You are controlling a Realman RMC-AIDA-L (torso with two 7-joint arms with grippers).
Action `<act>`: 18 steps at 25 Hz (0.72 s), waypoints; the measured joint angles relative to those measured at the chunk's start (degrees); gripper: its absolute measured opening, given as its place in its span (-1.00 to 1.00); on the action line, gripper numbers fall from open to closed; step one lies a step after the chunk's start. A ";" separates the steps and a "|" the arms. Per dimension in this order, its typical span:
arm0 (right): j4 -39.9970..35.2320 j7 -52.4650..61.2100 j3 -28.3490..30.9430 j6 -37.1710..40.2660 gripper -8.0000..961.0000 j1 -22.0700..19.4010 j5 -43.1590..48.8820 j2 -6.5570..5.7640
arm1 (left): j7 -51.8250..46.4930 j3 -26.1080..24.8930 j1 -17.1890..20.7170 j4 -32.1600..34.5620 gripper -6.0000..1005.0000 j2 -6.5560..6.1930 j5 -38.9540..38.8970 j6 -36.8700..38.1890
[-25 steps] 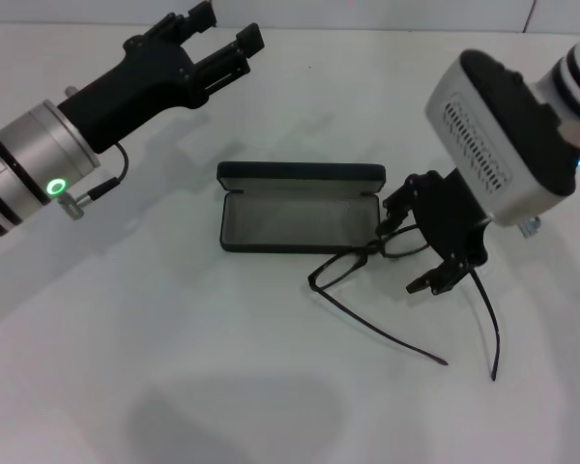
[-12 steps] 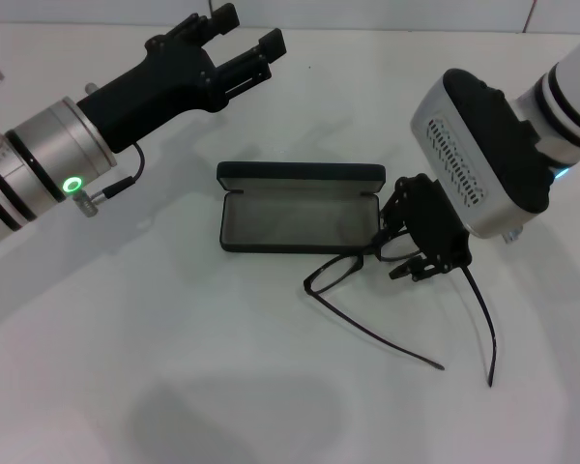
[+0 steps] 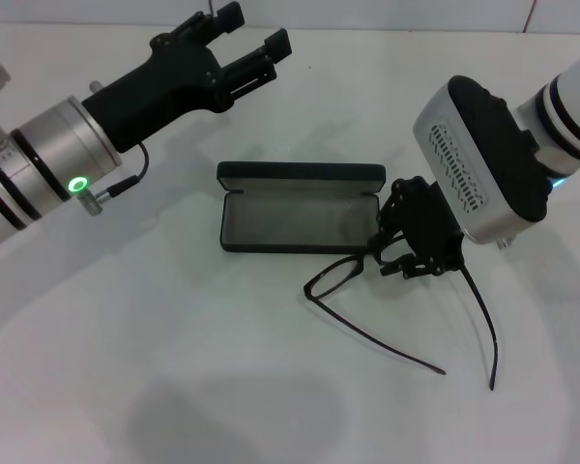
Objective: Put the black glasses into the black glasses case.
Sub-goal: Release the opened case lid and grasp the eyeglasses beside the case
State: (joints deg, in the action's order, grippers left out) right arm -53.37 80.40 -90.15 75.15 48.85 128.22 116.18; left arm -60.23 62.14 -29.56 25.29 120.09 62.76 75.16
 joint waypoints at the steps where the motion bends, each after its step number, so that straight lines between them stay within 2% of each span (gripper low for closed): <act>1: 0.09 -0.28 0.00 0.13 -0.37 -0.07 -0.47 -0.01 | 0.22 0.00 -0.19 -0.51 0.60 0.03 -0.05 0.00; 4: 0.12 -0.50 0.64 1.28 -0.39 -0.15 -2.41 -0.17 | 0.69 0.00 -0.48 -1.43 0.60 0.06 -0.34 0.07; 7: 0.12 -0.43 3.65 3.81 -0.41 -0.16 -3.01 -0.33 | 0.73 0.00 -0.50 -1.59 0.60 0.10 -0.44 0.09; 11: -0.19 0.05 9.01 8.12 -0.70 -0.83 -2.60 -0.57 | 0.73 0.00 -0.59 -1.62 0.60 0.13 -0.46 0.11; 13: -1.34 0.06 11.24 9.11 -0.84 -1.98 -2.53 -0.71 | 0.74 0.00 -0.59 -1.63 0.60 0.14 -0.47 0.13; 18: -8.77 0.05 17.35 10.42 -0.92 -7.88 -3.60 -0.63 | 0.81 0.00 -0.26 -1.66 0.60 0.02 -0.51 0.16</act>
State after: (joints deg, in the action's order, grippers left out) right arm -62.14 80.45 -72.81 85.58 40.96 124.62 115.56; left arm -59.42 62.14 -29.83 23.63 120.11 62.25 75.32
